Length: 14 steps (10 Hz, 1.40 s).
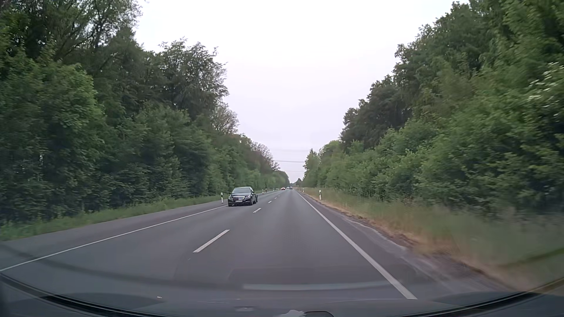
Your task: Follow the waypoints while adhering to traffic rules and regulations
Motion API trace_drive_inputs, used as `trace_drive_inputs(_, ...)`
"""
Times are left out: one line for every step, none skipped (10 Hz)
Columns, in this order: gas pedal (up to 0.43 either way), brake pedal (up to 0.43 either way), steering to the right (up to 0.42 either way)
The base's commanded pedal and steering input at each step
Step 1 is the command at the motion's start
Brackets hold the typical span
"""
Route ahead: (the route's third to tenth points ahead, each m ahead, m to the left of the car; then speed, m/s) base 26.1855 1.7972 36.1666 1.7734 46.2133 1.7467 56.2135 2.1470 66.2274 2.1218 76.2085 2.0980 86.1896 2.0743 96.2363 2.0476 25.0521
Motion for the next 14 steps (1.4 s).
trace_drive_inputs(0.268,0.000,-0.003)
trace_drive_inputs(0.268,0.000,-0.003)
trace_drive_inputs(0.268,0.000,-0.003)
trace_drive_inputs(0.268,0.000,-0.003)
trace_drive_inputs(0.268,0.000,-0.003)
trace_drive_inputs(0.268,0.000,-0.002)
trace_drive_inputs(0.268,0.000,-0.002)
trace_drive_inputs(0.268,0.000,-0.001)
trace_drive_inputs(0.268,0.000,-0.001)
trace_drive_inputs(0.260,0.000,-0.002)
trace_drive_inputs(0.240,0.000,-0.002)
trace_drive_inputs(0.209,0.000,-0.002)
trace_drive_inputs(0.209,0.000,-0.002)
trace_drive_inputs(0.209,0.000,-0.001)
